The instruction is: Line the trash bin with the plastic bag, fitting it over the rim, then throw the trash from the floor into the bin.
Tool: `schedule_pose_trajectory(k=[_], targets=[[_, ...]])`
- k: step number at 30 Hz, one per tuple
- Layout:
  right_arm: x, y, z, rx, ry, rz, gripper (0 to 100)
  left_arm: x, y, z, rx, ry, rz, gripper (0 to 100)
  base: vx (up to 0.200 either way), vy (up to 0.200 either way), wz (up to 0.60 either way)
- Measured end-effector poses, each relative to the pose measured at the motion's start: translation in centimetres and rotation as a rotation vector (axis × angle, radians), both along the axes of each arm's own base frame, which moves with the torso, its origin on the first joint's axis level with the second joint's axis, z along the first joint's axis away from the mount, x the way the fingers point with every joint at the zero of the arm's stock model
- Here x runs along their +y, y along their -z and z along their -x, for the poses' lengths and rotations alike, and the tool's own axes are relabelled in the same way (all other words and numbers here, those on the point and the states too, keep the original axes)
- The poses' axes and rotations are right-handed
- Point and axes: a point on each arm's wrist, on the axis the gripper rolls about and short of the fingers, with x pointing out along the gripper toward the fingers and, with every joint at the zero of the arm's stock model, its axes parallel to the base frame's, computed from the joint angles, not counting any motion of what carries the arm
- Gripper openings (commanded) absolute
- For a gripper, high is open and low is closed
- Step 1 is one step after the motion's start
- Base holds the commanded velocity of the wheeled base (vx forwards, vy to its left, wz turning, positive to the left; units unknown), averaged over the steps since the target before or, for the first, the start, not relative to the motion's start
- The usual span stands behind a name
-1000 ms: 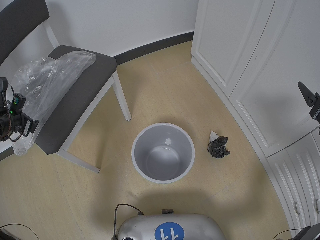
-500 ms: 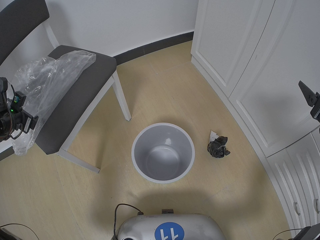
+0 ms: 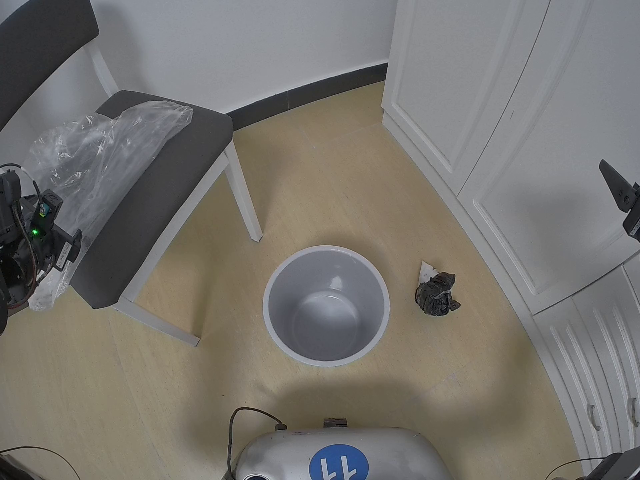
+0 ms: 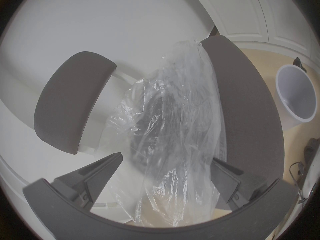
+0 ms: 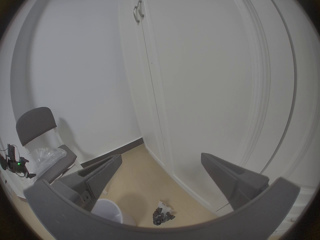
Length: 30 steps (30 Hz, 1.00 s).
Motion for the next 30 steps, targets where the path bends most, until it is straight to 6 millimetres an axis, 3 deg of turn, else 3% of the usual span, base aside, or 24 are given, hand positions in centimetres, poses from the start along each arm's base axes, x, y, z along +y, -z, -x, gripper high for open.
schedule_pose_trajectory(k=[11, 30], targets=[[0.0, 0.0, 0.1, -0.003, 0.001, 0.0, 100, -0.4, 1.0, -1.1, 0.01, 0.008, -0.006, 100, 0.0, 0.0, 0.0], [0.0, 0.3, -0.1, 0.011, 0.0, 0.002, 100, -0.2, -0.5, -3.6, -0.043, -0.01, -0.011, 100, 0.0, 0.0, 0.0]])
